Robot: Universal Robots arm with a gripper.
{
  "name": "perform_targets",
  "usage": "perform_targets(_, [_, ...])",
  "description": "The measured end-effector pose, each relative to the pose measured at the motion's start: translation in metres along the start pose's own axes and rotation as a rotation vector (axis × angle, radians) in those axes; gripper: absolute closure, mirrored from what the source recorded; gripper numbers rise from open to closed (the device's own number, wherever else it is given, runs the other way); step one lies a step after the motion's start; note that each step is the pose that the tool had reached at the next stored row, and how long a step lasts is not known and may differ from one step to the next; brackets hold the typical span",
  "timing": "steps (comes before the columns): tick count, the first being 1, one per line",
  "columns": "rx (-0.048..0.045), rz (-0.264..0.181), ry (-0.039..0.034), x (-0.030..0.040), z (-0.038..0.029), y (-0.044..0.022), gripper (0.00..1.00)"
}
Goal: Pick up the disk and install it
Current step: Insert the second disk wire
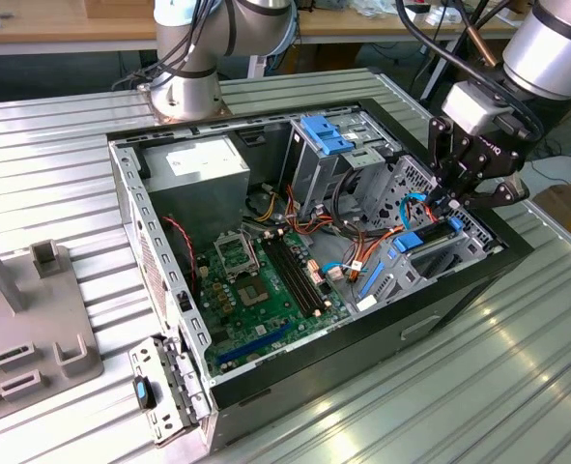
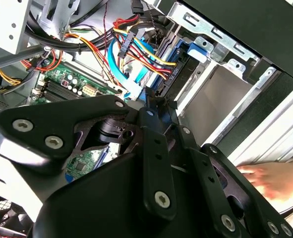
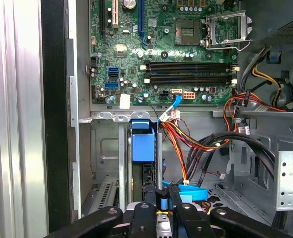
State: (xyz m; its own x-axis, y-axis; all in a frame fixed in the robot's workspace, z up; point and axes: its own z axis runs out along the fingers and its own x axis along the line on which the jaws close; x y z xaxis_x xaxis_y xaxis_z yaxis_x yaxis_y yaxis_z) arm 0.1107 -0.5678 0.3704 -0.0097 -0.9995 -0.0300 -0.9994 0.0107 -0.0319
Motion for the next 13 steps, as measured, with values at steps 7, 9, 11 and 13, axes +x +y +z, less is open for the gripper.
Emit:
perform_targets(7, [0.0000, 0.000, 0.0000, 0.0000, 0.0001, 0.0000, 0.77])
perform_targets(9, [0.0000, 0.000, 0.0000, 0.0000, 0.0001, 0.0000, 0.77])
perform_targets(11, [0.0000, 0.000, 0.0000, 0.0000, 0.0001, 0.0000, 0.71])
perform_targets(13, [0.0000, 0.000, -0.0002, -0.0001, 0.0001, 0.0000, 0.71])
